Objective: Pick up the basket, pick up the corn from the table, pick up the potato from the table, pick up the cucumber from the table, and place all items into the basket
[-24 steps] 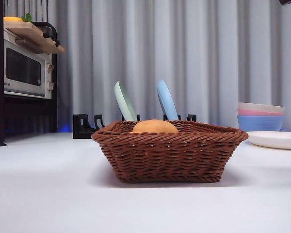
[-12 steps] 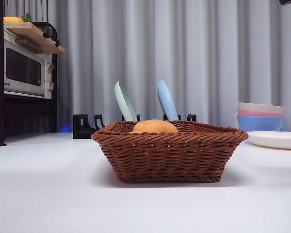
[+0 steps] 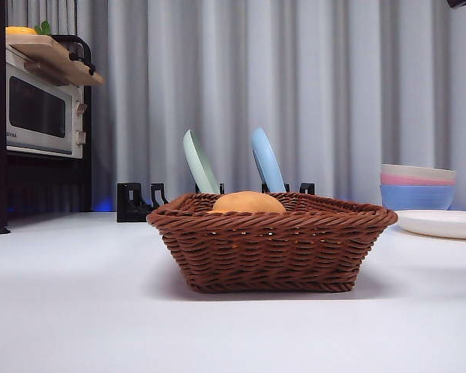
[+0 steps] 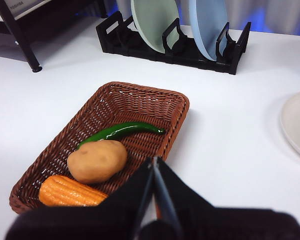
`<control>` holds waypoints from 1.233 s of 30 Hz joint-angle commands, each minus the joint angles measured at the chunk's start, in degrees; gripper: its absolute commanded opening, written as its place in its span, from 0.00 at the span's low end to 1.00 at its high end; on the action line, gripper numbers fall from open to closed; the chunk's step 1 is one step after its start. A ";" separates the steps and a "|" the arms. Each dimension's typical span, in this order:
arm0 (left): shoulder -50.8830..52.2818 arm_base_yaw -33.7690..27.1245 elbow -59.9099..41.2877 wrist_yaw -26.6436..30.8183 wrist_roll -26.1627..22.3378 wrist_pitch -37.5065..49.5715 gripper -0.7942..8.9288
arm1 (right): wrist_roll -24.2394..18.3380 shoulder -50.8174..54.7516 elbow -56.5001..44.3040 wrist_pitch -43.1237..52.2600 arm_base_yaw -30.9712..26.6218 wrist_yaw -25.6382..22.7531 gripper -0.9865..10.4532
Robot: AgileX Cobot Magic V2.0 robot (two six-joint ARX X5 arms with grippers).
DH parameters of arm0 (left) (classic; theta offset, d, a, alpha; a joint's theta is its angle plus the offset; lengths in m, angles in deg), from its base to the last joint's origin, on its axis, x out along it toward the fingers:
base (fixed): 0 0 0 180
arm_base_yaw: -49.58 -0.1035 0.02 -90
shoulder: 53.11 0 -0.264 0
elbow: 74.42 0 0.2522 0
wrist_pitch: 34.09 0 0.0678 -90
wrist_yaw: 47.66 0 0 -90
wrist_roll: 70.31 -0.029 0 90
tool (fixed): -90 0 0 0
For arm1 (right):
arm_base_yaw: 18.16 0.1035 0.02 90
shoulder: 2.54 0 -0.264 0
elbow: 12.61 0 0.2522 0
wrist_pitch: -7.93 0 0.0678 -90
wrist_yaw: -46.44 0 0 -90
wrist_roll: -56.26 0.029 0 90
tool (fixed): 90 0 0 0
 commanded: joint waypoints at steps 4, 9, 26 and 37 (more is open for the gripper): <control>0.22 -0.15 -0.92 -0.26 0.33 0.33 0.08 | 0.31 0.04 -0.26 0.07 0.02 -0.20 0.09; 0.22 -0.15 -0.92 -0.28 0.33 0.33 0.08 | -5.16 0.26 -0.48 0.42 -0.55 -0.55 0.09; 0.22 -0.15 -0.92 -0.37 0.33 0.33 0.08 | -5.92 24.50 -30.58 20.92 -17.05 0.28 0.09; 0.22 -0.15 -0.92 -0.39 0.33 0.33 0.08 | -1.88 34.36 -43.06 21.44 -18.51 0.28 0.09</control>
